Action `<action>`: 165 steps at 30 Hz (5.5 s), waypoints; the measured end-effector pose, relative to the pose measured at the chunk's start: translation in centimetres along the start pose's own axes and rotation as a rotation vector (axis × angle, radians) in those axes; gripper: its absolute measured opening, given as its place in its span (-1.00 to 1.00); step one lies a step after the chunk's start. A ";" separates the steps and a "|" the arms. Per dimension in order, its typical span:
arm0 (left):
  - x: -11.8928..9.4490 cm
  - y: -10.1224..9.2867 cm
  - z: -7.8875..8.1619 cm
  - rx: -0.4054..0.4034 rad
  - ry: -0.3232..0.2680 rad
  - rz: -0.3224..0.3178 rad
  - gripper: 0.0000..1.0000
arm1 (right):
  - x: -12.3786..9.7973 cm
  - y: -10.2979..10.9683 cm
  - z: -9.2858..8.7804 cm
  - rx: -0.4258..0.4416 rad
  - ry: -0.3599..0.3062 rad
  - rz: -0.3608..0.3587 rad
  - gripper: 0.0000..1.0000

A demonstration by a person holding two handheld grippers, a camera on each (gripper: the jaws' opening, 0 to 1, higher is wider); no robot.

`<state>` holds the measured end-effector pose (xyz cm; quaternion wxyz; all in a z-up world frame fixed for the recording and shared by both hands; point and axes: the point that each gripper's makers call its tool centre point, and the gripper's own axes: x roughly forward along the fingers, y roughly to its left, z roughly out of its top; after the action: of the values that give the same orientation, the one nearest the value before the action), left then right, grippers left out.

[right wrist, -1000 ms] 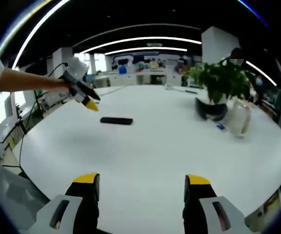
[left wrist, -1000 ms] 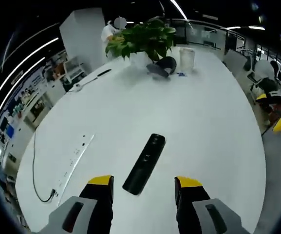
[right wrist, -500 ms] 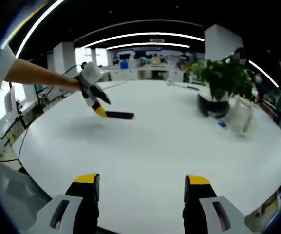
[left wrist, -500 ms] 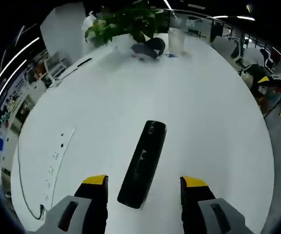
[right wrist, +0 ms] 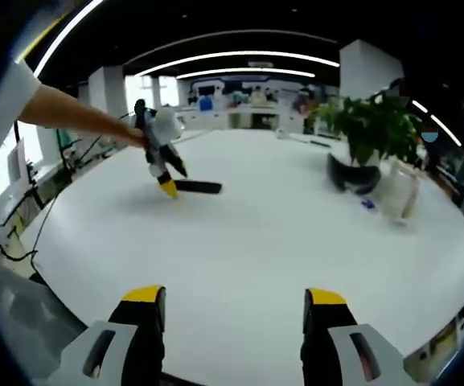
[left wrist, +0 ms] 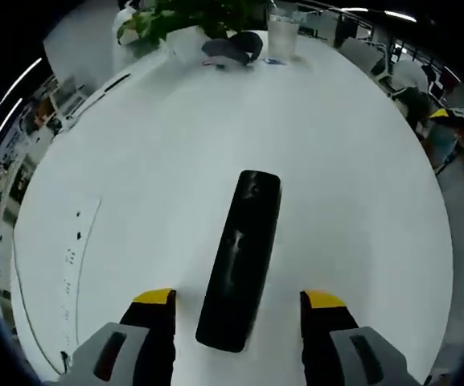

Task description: Press the specified remote control buttons in sequence, fully releasing each button before pressing the next.

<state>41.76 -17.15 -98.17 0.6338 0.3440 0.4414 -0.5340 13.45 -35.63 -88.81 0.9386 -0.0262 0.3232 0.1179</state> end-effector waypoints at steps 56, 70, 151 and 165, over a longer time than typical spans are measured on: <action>-0.7 -6.2 -1.8 0.077 0.178 0.048 -0.55 | -0.6 0.0 1.1 0.048 -0.069 0.027 0.30; -0.7 -10.0 -2.3 0.050 0.210 0.050 -0.55 | -0.7 0.4 1.4 0.054 -0.085 0.054 0.25; -1.0 -27.8 -4.1 -0.032 0.113 0.076 -0.54 | -1.1 3.1 -1.0 0.087 0.077 0.194 -1.00; -1.0 -30.4 -4.1 -0.070 0.081 0.090 -0.54 | -1.3 5.5 -2.2 0.108 0.185 0.297 -1.00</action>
<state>11.08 -18.89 -97.67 0.6505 0.3625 0.4691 -0.4747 9.83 -30.80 -89.55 0.8770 0.0618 0.4146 0.2347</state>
